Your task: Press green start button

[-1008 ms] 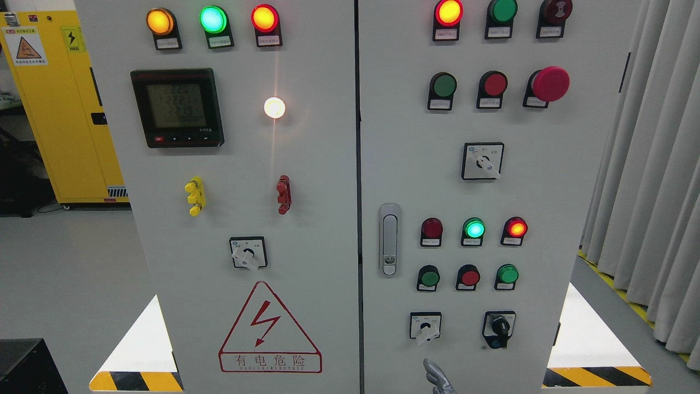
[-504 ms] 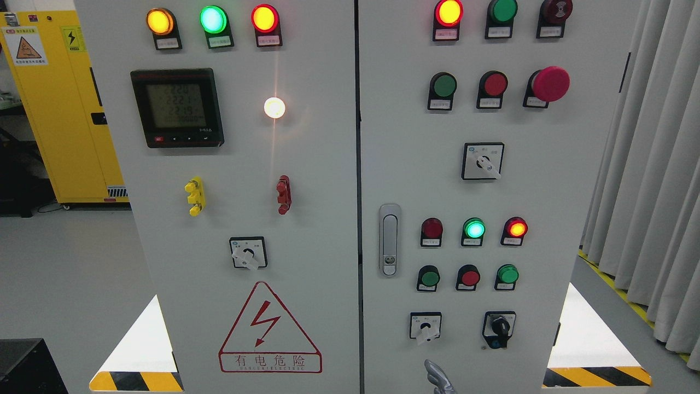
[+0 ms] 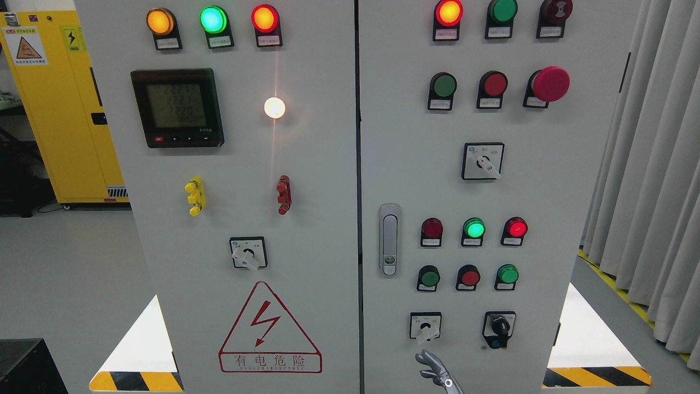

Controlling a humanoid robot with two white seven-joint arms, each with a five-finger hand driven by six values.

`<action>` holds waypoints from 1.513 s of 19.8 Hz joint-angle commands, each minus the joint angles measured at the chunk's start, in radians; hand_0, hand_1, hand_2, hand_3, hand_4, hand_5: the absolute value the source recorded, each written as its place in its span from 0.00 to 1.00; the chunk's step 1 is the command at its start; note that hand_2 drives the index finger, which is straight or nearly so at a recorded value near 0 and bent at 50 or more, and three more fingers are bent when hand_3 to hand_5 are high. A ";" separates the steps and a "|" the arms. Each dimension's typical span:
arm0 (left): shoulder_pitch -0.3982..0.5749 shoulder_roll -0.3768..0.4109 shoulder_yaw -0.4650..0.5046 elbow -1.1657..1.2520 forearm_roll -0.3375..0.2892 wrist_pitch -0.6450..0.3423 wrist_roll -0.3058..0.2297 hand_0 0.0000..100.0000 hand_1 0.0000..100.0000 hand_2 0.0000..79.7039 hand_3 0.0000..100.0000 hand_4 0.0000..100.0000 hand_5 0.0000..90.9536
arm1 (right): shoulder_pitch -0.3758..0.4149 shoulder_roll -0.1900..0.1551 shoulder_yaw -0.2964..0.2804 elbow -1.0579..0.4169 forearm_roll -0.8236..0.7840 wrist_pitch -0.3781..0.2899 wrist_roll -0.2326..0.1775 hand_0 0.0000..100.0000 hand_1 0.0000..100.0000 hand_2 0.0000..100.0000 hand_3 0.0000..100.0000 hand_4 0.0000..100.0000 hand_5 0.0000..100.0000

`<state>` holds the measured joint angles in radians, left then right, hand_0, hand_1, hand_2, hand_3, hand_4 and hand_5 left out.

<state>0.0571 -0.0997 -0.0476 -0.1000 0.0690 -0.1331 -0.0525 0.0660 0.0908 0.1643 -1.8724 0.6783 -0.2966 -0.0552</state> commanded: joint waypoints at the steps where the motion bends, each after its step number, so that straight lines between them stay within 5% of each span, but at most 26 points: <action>1: 0.000 0.000 0.000 0.000 0.000 0.000 0.000 0.12 0.56 0.00 0.00 0.00 0.00 | -0.080 0.004 -0.077 -0.007 0.286 -0.013 -0.012 0.50 0.84 0.00 1.00 1.00 1.00; 12: 0.001 0.000 0.000 0.000 0.000 0.000 0.000 0.12 0.56 0.00 0.00 0.00 0.00 | -0.241 0.003 -0.100 0.101 0.438 -0.001 -0.005 0.68 0.90 0.00 1.00 1.00 1.00; 30: 0.000 0.000 0.000 0.000 0.000 0.000 0.000 0.12 0.56 0.00 0.00 0.00 0.00 | -0.270 0.003 -0.138 0.170 0.466 0.001 -0.005 0.76 0.91 0.00 1.00 1.00 1.00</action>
<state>0.0569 -0.0997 -0.0476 -0.1000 0.0690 -0.1331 -0.0525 -0.1947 0.0929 0.0430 -1.7427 1.1400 -0.2964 -0.0585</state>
